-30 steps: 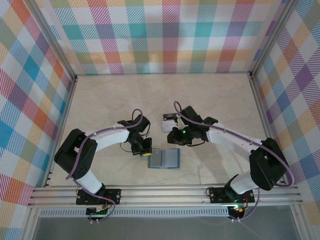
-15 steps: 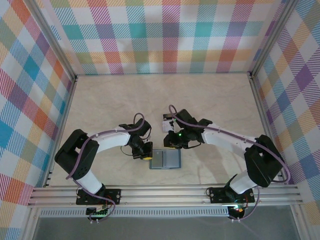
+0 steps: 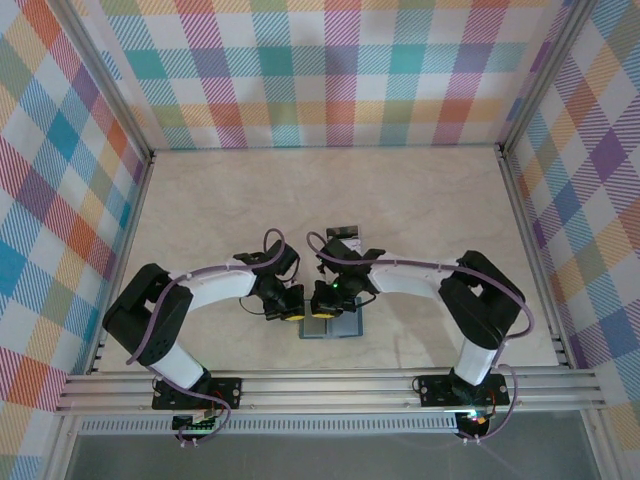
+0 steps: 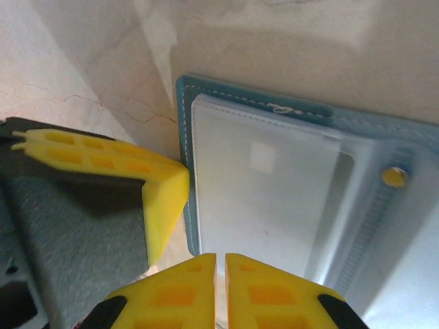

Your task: Take the credit cards out of the card holder

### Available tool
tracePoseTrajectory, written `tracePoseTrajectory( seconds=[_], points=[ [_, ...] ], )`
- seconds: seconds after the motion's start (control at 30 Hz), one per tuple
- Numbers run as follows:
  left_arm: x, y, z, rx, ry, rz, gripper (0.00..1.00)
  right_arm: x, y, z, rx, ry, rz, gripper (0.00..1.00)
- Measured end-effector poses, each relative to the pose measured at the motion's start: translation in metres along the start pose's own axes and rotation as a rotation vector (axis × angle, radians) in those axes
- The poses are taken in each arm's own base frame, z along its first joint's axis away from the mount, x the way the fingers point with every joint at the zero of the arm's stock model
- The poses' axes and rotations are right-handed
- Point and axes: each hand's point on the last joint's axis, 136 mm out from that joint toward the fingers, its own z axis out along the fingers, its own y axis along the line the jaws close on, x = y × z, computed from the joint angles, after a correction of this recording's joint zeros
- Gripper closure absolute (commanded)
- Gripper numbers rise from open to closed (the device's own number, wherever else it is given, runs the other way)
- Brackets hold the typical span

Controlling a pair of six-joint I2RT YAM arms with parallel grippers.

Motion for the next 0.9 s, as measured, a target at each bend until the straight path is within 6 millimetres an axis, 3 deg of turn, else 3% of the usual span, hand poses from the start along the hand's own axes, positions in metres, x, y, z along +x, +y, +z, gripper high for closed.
tracePoseTrajectory(
  seconds=[0.2,0.53,0.77,0.9],
  points=[
    [0.0,0.0,0.0,0.007,-0.006,-0.004,0.95,-0.004,0.007,0.017,-0.004,0.025,0.011,0.88],
    [0.0,0.0,0.001,0.012,-0.01,-0.001,0.95,-0.003,0.005,0.017,0.017,0.035,0.04,0.87],
    [0.0,0.0,0.0,0.013,-0.011,-0.001,0.95,-0.002,-0.004,0.023,0.044,0.03,0.054,0.93],
    [0.0,0.0,0.0,0.013,-0.011,-0.001,0.95,-0.003,-0.003,0.024,0.037,0.028,0.065,0.92]
  ],
)
